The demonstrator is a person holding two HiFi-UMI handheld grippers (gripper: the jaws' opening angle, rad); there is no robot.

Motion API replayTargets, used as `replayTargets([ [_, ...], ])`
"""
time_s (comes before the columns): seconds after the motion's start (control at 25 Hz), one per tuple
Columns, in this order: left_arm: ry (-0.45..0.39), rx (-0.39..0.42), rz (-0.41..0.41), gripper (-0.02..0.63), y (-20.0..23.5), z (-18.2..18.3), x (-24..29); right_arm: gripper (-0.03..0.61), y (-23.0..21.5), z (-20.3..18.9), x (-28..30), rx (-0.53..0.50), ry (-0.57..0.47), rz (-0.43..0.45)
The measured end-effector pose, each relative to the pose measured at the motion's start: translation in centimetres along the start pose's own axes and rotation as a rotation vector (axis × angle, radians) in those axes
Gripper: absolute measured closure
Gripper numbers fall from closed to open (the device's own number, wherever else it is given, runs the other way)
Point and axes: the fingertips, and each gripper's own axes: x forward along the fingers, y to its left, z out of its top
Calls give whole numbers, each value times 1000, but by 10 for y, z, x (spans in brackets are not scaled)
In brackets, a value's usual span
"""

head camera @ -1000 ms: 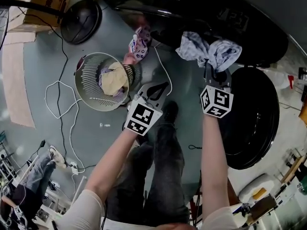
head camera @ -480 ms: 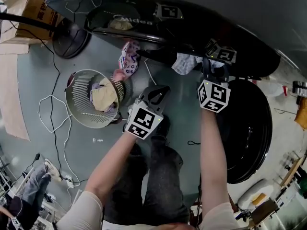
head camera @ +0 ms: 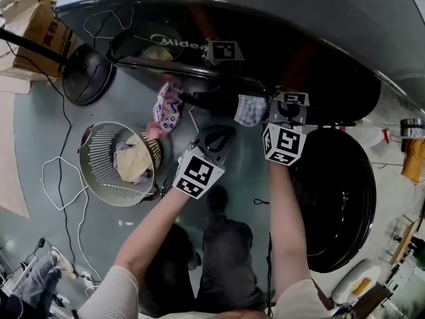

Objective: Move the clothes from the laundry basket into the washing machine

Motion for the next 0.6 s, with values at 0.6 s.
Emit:
replayTargets([
  [0.6,-105,39,-24,607,28,-18,10,262,-2,-39,52,-222,73,-85],
])
